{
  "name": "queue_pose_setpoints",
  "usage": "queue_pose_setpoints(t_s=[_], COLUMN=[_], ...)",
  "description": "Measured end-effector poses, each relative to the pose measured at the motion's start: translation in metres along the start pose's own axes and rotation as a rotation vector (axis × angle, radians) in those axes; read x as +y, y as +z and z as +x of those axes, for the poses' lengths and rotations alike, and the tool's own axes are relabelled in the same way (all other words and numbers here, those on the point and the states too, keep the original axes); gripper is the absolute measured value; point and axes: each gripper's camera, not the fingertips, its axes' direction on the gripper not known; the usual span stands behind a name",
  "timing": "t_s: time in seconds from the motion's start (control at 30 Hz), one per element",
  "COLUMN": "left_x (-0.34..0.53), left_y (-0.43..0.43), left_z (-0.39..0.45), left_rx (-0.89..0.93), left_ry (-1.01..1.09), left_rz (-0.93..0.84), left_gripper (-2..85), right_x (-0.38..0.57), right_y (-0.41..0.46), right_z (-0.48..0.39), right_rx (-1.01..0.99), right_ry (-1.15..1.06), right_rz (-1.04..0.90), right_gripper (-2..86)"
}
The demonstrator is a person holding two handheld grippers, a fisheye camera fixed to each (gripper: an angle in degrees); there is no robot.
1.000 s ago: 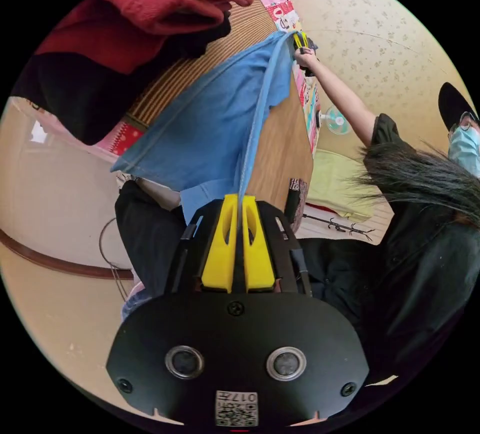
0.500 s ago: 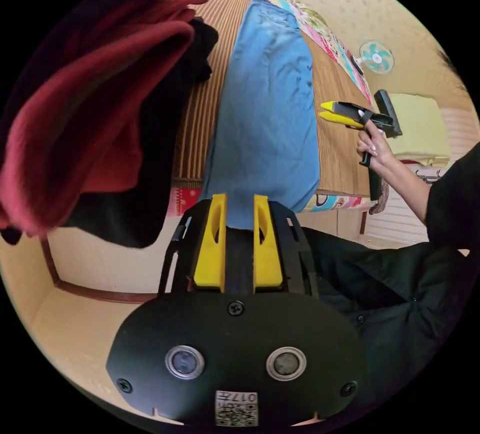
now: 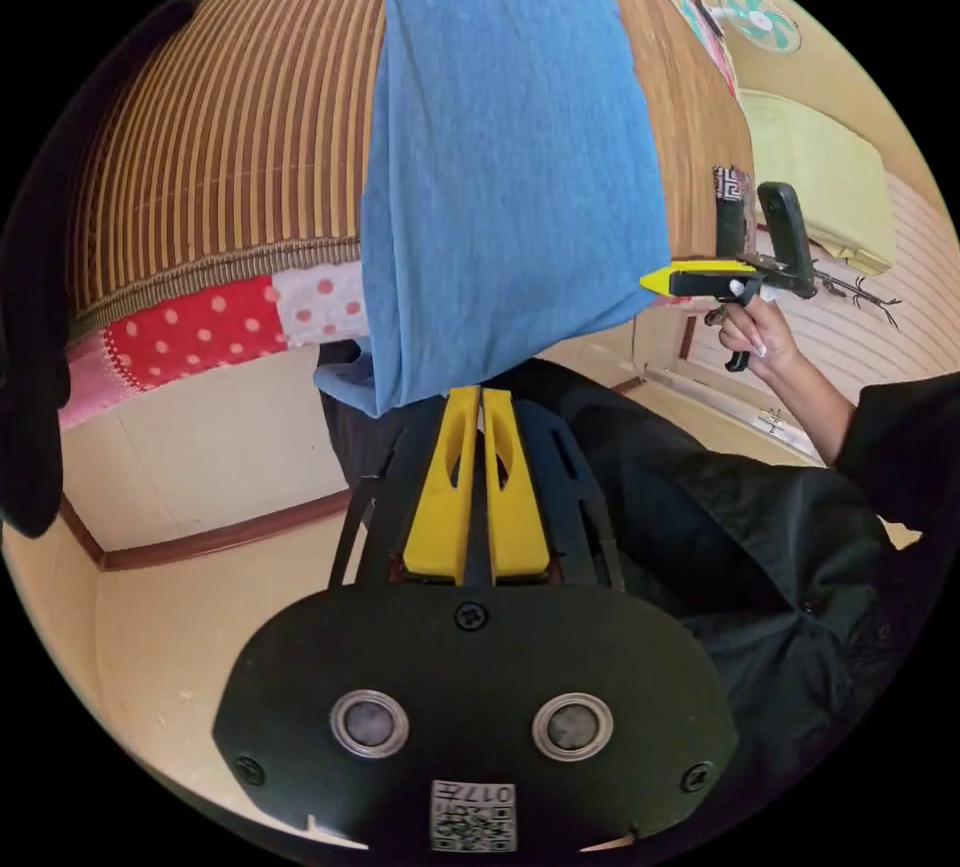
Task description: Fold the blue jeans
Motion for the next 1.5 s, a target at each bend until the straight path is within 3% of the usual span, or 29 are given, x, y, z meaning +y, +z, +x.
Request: queue_pose_setpoints(t_s=[0.13, 0.27, 0.43, 0.6, 0.7, 0.77, 0.87, 1.1, 1.3, 1.4, 1.5], left_x=[-0.009, -0.058, -0.113, -0.115, -0.102, -0.077, -0.037, 0.071, 0.116, 0.105, 0.054], left_y=[-0.05, -0.076, -0.081, -0.073, -0.063, -0.072, -0.107, -0.239, -0.345, -0.372, -0.369], left_z=[-0.013, -0.051, -0.062, -0.058, -0.07, -0.06, -0.021, 0.101, 0.234, 0.262, 0.259], left_rx=[0.219, 0.287, 0.211, 0.199, 0.427, 0.611, 0.735, 0.918, 0.79, 0.699, 0.644], left_ry=[-0.073, -0.109, -0.036, -0.044, -0.084, -0.023, 0.146, 0.549, 0.842, 0.816, 0.633], left_rz=[0.242, 0.387, 0.3, 0.24, 0.201, 0.258, 0.304, 0.557, 0.743, 0.829, 0.805], left_gripper=[8.0, 11.5, 8.7, 4.8, 0.9, 0.0, -0.4, -0.6, -0.6, -0.5, -0.6], right_x=[0.013, -0.021, -0.104, -0.125, -0.094, -0.067, -0.018, 0.104, 0.166, 0.163, 0.126], right_y=[-0.06, -0.086, -0.079, -0.067, -0.081, -0.093, -0.119, -0.254, -0.382, -0.42, -0.437], right_z=[0.034, 0.067, 0.07, 0.04, 0.026, 0.011, -0.035, -0.191, -0.335, -0.374, -0.371], right_rx=[-0.103, -0.217, -0.418, -0.452, -0.575, -0.622, -0.641, -0.768, -0.554, -0.383, -0.216], right_ry=[0.076, 0.094, -0.001, -0.049, -0.095, -0.111, -0.192, -0.601, -0.924, -0.93, -0.803], right_rz=[0.194, 0.285, 0.217, 0.155, 0.233, 0.275, 0.303, 0.516, 0.641, 0.668, 0.669], right_gripper=[6.9, 11.2, 10.3, 4.8, 2.9, 2.3, 1.5, 0.7, 1.0, 1.1, 1.2])
